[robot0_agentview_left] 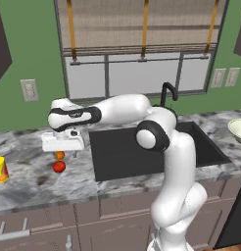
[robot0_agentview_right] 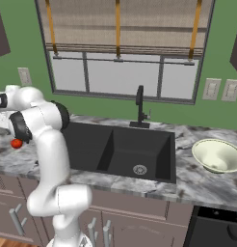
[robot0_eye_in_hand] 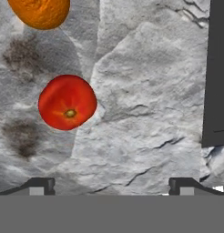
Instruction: Remove the tangerine and tomato from the sink. Then move the bowl and cup from the counter to the sink for washing.
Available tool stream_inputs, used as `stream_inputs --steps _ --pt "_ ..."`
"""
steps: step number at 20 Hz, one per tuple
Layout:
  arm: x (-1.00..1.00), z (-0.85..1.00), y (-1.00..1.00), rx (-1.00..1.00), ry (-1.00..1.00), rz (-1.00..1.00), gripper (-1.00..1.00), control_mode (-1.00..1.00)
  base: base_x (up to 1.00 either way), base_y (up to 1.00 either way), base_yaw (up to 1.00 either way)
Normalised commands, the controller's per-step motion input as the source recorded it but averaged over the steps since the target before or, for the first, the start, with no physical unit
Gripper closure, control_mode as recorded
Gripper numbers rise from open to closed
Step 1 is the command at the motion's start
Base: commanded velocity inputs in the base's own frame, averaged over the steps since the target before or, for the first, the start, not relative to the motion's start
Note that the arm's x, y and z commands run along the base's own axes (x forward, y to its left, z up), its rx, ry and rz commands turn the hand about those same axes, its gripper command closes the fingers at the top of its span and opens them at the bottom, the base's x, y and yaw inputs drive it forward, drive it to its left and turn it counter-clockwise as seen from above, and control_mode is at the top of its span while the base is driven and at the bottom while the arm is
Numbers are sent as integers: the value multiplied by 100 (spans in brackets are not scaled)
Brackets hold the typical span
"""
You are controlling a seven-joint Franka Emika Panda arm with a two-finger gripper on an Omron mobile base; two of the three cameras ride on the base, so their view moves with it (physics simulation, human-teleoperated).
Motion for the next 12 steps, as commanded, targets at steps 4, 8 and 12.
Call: stream_inputs --steps 4,8,12 --pt "-35 18 -5 0 -17 0 -100 -100 0 0 0" --pt "-27 20 -12 0 -17 0 -100 -100 0 0 0" --pt "-21 27 -12 0 -6 0 -100 -100 0 0 0"
